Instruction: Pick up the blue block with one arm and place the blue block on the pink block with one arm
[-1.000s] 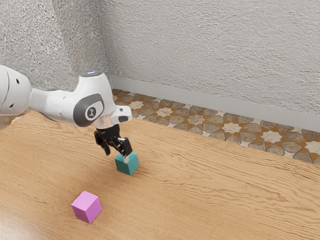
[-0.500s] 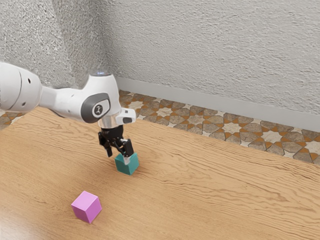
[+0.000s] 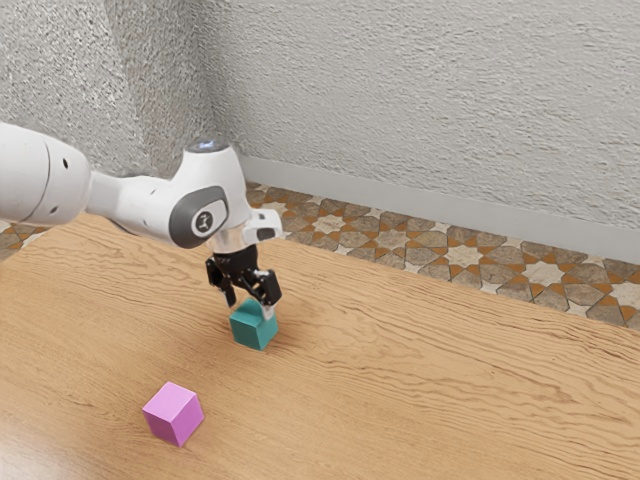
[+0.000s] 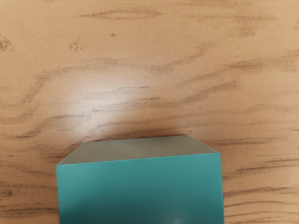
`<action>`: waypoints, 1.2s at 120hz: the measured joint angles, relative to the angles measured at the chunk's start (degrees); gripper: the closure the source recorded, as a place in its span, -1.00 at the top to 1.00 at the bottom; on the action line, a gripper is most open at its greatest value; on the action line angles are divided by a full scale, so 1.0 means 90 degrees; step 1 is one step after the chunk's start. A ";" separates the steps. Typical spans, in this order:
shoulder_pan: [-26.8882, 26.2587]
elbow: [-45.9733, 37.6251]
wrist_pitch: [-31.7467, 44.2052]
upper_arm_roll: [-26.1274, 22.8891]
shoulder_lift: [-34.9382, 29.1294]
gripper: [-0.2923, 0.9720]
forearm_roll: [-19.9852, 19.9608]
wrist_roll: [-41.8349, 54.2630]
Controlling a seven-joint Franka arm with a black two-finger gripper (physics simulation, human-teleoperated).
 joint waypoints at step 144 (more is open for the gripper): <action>0.0289 -0.1346 0.0536 -0.0228 -0.1029 0.03 0.0606 -0.0530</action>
